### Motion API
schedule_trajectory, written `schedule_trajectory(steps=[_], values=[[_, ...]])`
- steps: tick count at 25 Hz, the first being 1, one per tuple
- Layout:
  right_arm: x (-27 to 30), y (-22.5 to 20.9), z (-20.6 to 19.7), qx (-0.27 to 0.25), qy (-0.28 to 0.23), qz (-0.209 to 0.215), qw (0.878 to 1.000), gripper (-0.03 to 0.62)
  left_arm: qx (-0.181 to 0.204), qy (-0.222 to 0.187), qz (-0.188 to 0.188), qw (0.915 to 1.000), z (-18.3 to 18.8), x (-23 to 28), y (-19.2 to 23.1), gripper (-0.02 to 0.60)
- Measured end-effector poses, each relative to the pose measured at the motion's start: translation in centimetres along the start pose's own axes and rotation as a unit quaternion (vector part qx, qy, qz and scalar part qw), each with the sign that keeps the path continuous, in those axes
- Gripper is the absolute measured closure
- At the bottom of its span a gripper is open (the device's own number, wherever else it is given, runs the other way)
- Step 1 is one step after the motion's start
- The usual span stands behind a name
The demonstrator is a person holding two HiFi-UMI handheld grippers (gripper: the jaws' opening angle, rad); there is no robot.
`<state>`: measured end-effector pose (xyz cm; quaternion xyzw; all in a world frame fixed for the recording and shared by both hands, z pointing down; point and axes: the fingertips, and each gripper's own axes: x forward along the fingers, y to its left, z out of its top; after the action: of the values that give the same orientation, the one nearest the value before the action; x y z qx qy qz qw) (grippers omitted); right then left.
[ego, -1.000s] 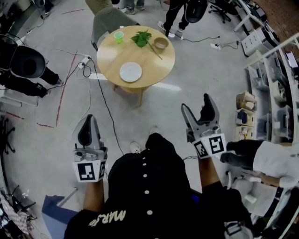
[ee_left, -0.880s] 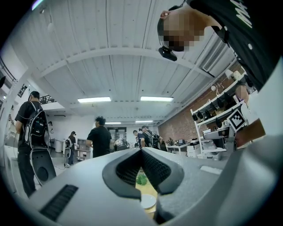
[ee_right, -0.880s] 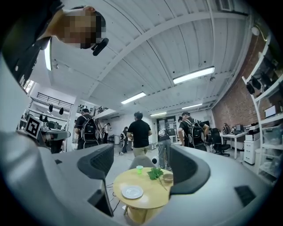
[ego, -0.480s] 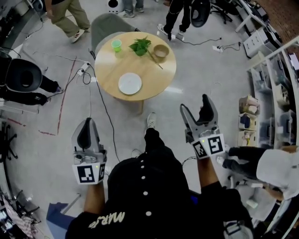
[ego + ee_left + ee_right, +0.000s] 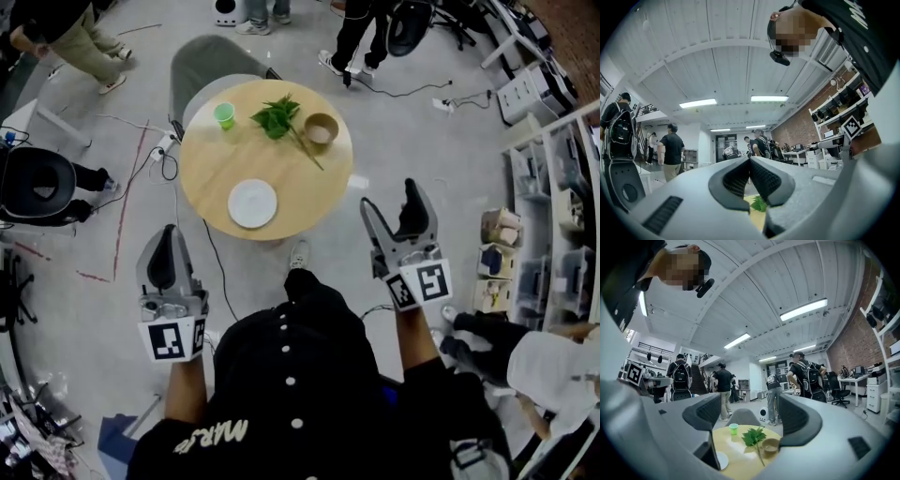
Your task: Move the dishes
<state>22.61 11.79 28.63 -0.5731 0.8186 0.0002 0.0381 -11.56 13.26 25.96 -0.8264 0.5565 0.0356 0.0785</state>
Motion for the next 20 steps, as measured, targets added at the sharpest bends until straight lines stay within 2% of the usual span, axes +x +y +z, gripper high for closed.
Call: schedule_trajectory(steps=[11, 20], values=[[11.1, -7.7, 0.0, -0.001, 0.011, 0.041, 0.999, 0.223, 0.012, 0.003, 0.044, 0.9989, -0.6, 11.6, 0.8, 0.578], [17.6, -6.7, -2.2, -0.001, 0.038, 0.098, 0.994, 0.223, 0.016, 0.034, 0.085, 0.9957, -2.3, 13.1, 3.1, 0.578]])
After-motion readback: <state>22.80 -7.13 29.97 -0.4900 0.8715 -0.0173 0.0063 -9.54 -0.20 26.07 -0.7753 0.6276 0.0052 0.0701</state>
